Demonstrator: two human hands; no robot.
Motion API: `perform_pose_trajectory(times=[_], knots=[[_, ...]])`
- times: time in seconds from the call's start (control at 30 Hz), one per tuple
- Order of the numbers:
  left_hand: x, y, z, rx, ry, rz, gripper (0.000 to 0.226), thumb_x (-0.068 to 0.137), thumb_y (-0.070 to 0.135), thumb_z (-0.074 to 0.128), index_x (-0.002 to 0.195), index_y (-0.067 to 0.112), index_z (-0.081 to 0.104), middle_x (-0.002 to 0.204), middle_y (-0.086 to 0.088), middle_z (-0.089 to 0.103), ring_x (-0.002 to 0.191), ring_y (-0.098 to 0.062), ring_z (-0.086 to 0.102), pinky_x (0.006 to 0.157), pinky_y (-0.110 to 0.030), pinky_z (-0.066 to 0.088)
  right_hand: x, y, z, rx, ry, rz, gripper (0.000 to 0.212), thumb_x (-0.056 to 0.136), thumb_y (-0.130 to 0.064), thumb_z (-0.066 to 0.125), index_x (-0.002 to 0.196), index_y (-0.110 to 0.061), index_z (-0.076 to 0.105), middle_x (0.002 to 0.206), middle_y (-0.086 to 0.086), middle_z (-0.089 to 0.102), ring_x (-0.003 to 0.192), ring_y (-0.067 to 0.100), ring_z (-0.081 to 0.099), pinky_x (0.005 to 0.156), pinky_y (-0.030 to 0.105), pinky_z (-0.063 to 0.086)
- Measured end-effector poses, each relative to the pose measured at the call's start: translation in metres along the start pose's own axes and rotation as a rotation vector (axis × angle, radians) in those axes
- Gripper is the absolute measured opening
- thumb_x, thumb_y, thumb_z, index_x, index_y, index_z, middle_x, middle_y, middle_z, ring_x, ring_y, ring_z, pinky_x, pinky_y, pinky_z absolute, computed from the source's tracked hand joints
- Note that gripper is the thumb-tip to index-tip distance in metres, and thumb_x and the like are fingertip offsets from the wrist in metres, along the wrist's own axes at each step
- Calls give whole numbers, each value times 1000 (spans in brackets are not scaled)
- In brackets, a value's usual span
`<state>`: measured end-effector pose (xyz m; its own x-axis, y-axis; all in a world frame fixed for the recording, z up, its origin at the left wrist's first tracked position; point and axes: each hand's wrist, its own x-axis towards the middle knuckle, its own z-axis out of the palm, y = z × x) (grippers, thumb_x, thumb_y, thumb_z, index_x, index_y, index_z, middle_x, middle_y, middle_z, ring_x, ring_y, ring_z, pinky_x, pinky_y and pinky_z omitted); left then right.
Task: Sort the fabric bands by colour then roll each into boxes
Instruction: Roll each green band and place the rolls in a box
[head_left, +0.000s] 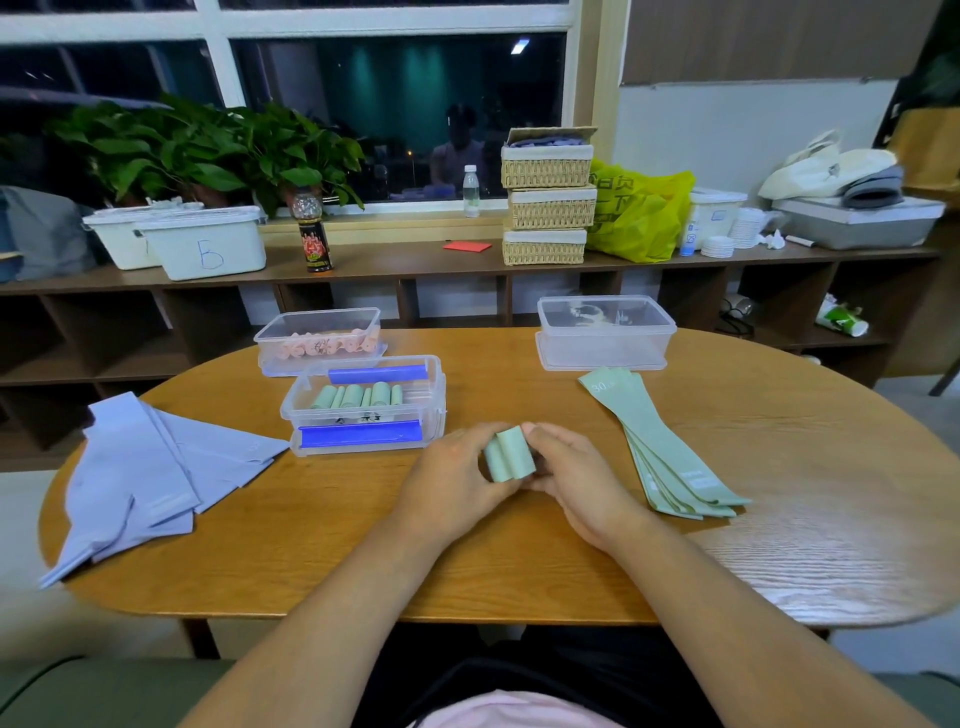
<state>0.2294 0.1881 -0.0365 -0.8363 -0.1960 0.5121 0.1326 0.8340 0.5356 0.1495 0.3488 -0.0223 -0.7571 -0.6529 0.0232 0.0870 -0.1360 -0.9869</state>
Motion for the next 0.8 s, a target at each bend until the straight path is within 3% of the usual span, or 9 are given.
perform_pose_trajectory(times=[0.1,0.17,0.23,0.4,0.6,0.8], knots=[[1,-3,4,82,-3,13,55,83,50,77,135,34,66,119,12,74,108,-6,66,94,-29,53,-3,0,1,-116,5,-61,24,102,-33,70,112,-13,78,110,12,78,107,28,74,97,43,59],[2,-3,7,164,-18,36,55,85,39,78,137,27,65,122,6,73,114,-16,66,99,-36,52,-3,3,2,-305,24,-123,19,91,-27,84,105,-17,77,101,4,80,99,24,75,92,41,58],[2,-3,10,210,-28,73,56,86,31,77,139,24,61,126,6,70,119,-17,61,102,-38,50,-1,6,2,-349,58,-140,27,83,-20,90,106,-18,75,100,1,80,99,24,75,92,42,59],[1,-4,3,-41,36,79,62,85,38,86,140,28,58,130,16,62,119,0,56,99,-19,47,-1,-2,-6,-35,2,-62,29,94,-12,79,122,-10,74,113,12,79,110,27,74,100,44,58],[1,-4,-1,-72,76,112,54,83,38,89,130,28,66,121,17,64,114,-4,58,92,-22,50,-1,-5,-12,18,-59,-27,32,98,-12,73,130,-9,72,120,14,77,114,27,73,101,41,58],[0,-8,-1,17,69,121,53,83,41,88,130,27,67,124,17,65,116,-2,55,100,-24,47,-1,-2,-9,-8,-23,-30,27,97,-10,75,123,-8,76,116,15,78,110,27,74,97,40,60]])
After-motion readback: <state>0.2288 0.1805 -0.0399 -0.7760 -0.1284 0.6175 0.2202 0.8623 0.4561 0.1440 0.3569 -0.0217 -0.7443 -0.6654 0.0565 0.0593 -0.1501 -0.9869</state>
